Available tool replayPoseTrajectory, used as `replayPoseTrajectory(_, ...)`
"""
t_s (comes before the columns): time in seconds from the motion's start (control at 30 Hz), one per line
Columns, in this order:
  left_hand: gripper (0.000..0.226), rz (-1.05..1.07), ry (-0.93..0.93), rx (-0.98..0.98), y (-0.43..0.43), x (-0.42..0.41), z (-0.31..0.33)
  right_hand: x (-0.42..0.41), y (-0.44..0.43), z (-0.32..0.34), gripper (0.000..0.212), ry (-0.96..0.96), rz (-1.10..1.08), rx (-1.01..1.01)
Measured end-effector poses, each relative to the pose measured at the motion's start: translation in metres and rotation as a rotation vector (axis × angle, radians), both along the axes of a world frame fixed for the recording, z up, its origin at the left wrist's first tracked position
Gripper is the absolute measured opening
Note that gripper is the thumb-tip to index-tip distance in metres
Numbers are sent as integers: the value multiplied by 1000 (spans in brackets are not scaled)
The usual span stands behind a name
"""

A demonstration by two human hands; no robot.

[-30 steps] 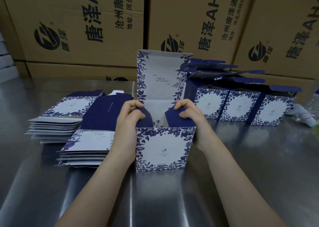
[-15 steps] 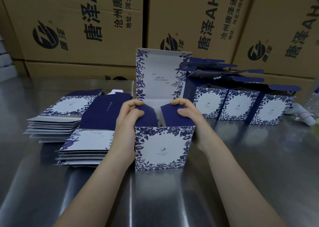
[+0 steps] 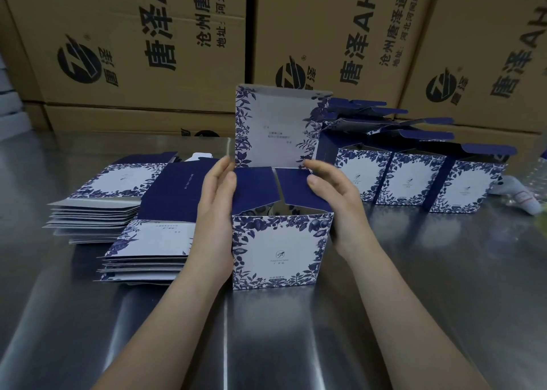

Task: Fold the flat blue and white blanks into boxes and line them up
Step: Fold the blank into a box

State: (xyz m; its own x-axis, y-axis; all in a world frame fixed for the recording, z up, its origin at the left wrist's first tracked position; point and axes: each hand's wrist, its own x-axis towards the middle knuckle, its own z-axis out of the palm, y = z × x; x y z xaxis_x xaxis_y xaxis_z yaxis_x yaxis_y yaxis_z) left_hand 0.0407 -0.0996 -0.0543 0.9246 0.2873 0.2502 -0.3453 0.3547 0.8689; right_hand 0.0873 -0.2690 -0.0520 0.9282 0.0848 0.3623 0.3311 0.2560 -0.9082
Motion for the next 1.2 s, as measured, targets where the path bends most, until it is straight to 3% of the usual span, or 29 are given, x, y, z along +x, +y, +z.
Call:
replayPoseTrajectory(0.2,49,28,8,4,2,0,5,1,-3,0,58,-60,-9,-14)
replayPoseTrajectory(0.57,43,30,-14,80,2,-3,6,-1,1,1,22,-62,6,14)
replayPoseTrajectory(0.7,32,42,30,33,2,-1,3,0,1,1,24,-26,-16,-7)
replayPoseTrajectory(0.83,21,-50,50,-157,2,2,2,3,2,1,19,2,14,14)
replayPoseTrajectory(0.97,29,-23,-33,-115,0,-3,-1,5,3,1,27,-1,39,23)
replayPoseTrajectory(1.2,34,7,-2,-88,1,0,-3,1,3,0,19,-41,6,-52)
